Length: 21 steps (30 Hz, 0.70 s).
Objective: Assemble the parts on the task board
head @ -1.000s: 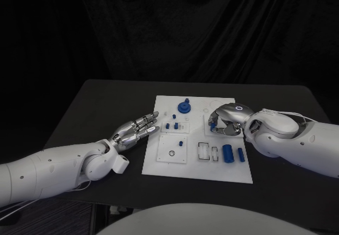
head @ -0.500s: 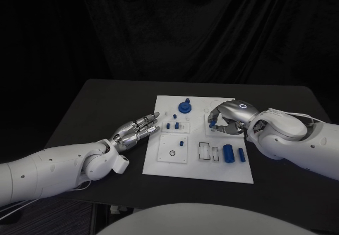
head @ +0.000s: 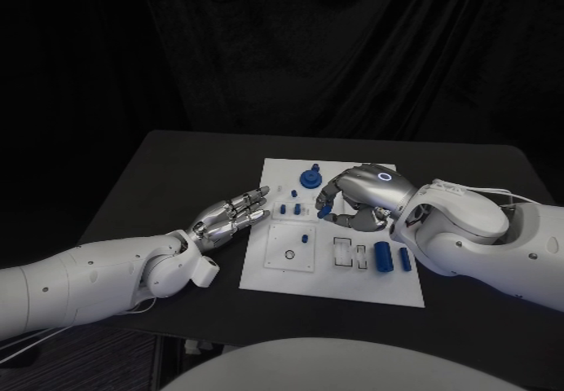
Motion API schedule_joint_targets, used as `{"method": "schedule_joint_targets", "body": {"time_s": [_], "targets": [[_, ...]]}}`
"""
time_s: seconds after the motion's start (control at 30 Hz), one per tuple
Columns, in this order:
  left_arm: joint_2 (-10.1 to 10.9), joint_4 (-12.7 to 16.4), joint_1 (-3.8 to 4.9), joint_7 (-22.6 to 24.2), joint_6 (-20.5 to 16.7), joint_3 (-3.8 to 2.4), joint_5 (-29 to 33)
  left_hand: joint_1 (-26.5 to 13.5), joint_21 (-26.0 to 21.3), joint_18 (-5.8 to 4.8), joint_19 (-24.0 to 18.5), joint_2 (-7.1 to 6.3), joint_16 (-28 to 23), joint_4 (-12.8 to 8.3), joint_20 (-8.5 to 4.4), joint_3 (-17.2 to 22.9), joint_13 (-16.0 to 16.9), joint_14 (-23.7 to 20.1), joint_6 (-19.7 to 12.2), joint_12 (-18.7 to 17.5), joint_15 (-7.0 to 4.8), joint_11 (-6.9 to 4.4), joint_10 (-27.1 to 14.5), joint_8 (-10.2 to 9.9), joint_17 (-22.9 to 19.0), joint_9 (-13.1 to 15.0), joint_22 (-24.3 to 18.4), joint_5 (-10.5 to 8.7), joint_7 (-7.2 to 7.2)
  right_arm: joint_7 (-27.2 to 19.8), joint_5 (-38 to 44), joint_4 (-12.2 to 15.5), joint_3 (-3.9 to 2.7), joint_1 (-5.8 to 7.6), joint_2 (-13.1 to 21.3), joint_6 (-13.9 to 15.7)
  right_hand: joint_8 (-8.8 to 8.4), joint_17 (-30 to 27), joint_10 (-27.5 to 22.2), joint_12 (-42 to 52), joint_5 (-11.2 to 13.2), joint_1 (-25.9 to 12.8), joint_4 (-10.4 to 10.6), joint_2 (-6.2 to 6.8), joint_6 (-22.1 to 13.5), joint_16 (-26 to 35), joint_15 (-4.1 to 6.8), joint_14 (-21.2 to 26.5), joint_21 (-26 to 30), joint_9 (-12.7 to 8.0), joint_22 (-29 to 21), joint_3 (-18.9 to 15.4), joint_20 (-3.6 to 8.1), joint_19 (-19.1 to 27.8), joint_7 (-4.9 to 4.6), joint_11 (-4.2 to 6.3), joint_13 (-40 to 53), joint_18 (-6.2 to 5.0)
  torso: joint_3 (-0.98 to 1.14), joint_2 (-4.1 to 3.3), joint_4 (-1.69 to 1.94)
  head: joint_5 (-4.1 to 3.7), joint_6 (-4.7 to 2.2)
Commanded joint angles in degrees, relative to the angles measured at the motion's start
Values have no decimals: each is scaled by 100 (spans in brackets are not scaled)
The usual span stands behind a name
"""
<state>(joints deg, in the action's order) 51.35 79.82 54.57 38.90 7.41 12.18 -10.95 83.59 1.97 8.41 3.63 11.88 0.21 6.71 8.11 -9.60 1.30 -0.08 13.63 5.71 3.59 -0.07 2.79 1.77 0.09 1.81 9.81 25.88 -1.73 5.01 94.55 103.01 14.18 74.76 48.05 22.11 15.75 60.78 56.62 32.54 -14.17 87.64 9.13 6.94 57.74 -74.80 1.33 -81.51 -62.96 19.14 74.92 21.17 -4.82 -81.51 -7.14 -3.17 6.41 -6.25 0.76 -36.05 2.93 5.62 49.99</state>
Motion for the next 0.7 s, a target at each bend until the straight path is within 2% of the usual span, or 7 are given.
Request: {"method": "schedule_joint_targets", "body": {"time_s": [0.03, 0.2, 0.23, 0.37, 0.7], "targets": [[-28, -2, -10, 444, 39, -5, 32, -23, 13, 21, -5, 11, -21, -8, 3, 25, -4, 8, -1, -1, -10, -49, 2, 17, -9, 8, -9, 6, 41, 41, 15, 16, -1, -103, -158, -237, 46, 19, 47, -25, -18, -8, -29, 5, 97, -23, -11, -43, -37, 441, 841, 2, 2, -50, 46, 5, 4, 116, -1, 2, 0, 43, 1], [-48, -6, -10, 555, 34, -5, 32, -35, 10, 54, -11, 5, -21, -10, -26, 34, 4, 8, 76, 40, -80, -51, 31, 31, -9, 18, -24, 30, 66, -21, 57, -131, -1, -288, -492, -299, 28, 127, 73, -64, -75, -6, -48, 2, 81, -85, -5, -98, -129, 468, 863, 16, 11, -87, 46, 9, 4, 132, 6, 1, -2, 60, 1], [-53, -10, -10, 586, 30, -5, 32, -39, 10, 60, -12, 5, -21, -8, -31, 34, 4, 8, 83, 43, -88, -55, 34, 33, -9, 19, -25, 30, 70, -36, 137, -221, -1, -354, -625, -324, 21, 150, 87, -75, -92, -16, -50, 7, 74, -97, -4, -110, -142, 477, 866, 14, 13, -94, 45, 9, 6, 134, 4, 4, -1, 61, 1], [-61, -14, -11, 628, 20, -5, 32, -42, 10, 63, -13, 4, -21, -6, -34, 33, 5, 8, 83, 46, -94, -56, 36, 32, -9, 18, -27, 30, 71, -63, 243, -433, -1, -479, -878, -406, 13, 146, 89, -89, -94, -29, -49, 15, 65, -95, -5, -113, -140, 483, 865, 9, 14, -96, 44, 7, 5, 134, 0, 3, 4, 45, 1], [-78, -13, -11, 704, -29, -5, 32, -71, 5, 92, -22, -6, -21, 20, -68, 20, 6, 8, 107, 58, -156, -59, 45, 33, -9, 19, -45, 28, 57, -89, 449, -834, -2, -721, -1252, -529, -1, 147, 73, -121, -91, -37, -54, 21, 52, -94, -9, -115, -145, 493, 865, 10, 13, -98, 40, 0, 1, 135, 1, 0, 1, 49, 1]]}}
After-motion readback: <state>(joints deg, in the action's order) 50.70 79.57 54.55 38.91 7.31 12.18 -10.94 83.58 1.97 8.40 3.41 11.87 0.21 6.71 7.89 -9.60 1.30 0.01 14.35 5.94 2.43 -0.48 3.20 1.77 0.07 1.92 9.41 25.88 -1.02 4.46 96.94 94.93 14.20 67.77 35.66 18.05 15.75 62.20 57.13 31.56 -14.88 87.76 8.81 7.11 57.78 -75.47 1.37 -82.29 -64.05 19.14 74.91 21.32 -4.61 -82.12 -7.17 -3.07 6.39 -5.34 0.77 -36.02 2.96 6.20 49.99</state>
